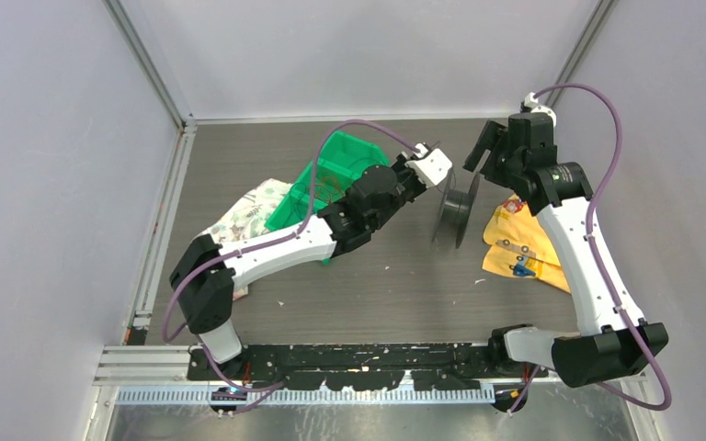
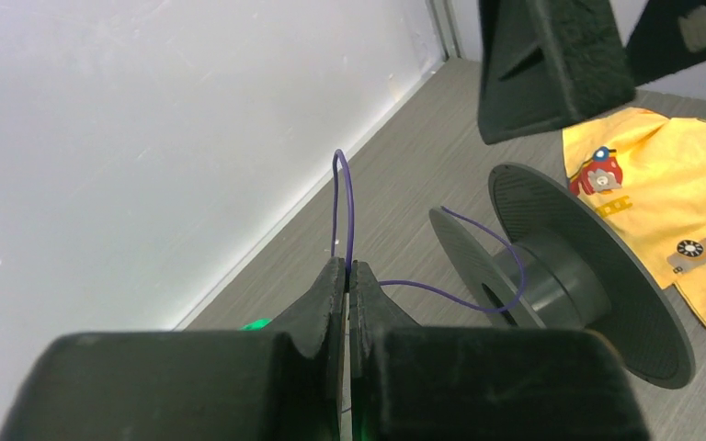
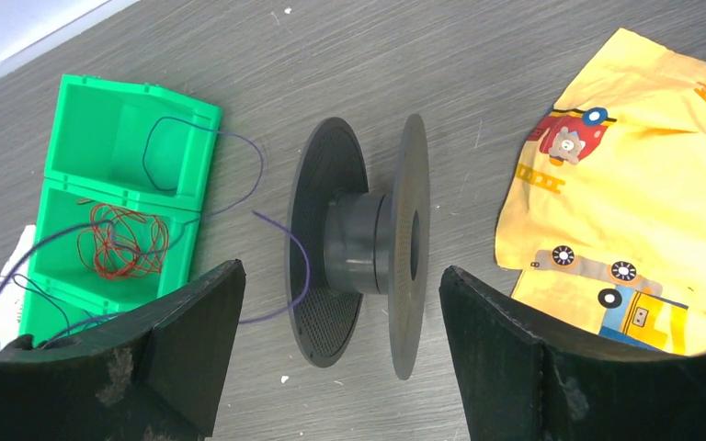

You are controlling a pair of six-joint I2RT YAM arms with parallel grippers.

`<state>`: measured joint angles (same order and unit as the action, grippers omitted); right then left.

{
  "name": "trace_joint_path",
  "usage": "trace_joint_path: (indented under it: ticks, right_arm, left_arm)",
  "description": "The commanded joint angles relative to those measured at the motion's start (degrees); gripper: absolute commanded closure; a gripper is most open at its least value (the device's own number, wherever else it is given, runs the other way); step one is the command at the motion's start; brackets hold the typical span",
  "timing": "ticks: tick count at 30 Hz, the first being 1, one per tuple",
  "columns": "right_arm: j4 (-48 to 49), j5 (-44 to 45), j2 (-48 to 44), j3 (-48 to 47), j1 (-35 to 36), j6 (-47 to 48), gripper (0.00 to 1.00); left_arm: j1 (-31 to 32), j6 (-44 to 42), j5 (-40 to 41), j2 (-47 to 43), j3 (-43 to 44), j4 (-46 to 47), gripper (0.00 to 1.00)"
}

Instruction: Wrap the cables

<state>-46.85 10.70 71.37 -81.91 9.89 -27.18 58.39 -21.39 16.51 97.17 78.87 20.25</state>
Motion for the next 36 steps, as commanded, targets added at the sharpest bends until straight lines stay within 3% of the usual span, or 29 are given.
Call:
trace_joint_path:
  ticks: [1, 11, 24, 30, 36]
  right_arm:
    - [0.3, -0.2, -2.0, 1.5, -0.3, -1.5, 0.18]
    - [0.8, -4.7, -1.2, 5.3, -0.2, -2.7, 0.18]
    - [1.4, -0.7, -1.8, 6.8, -0.3, -2.8, 0.19]
    - [1.3, -2.6, -2.4, 6.7, -0.2, -1.8, 0.25]
    - [4.6, -8.0, -2.5, 6.8, -0.3, -1.6, 0.33]
  left_arm:
    - [0.5, -0.9, 2.0, 0.4, 0.6, 5.4, 0.99]
    - [2.5, -5.1, 5.4, 2.3, 1.2, 6.2, 0.99]
    - [3.6, -6.3, 9.4, 3.2, 1.6, 8.3, 1.00]
    - [3.9, -6.9, 9.6, 2.4, 1.5, 9.0, 1.00]
    - [3.5, -1.3, 5.4, 0.0, 2.7, 3.2, 0.99]
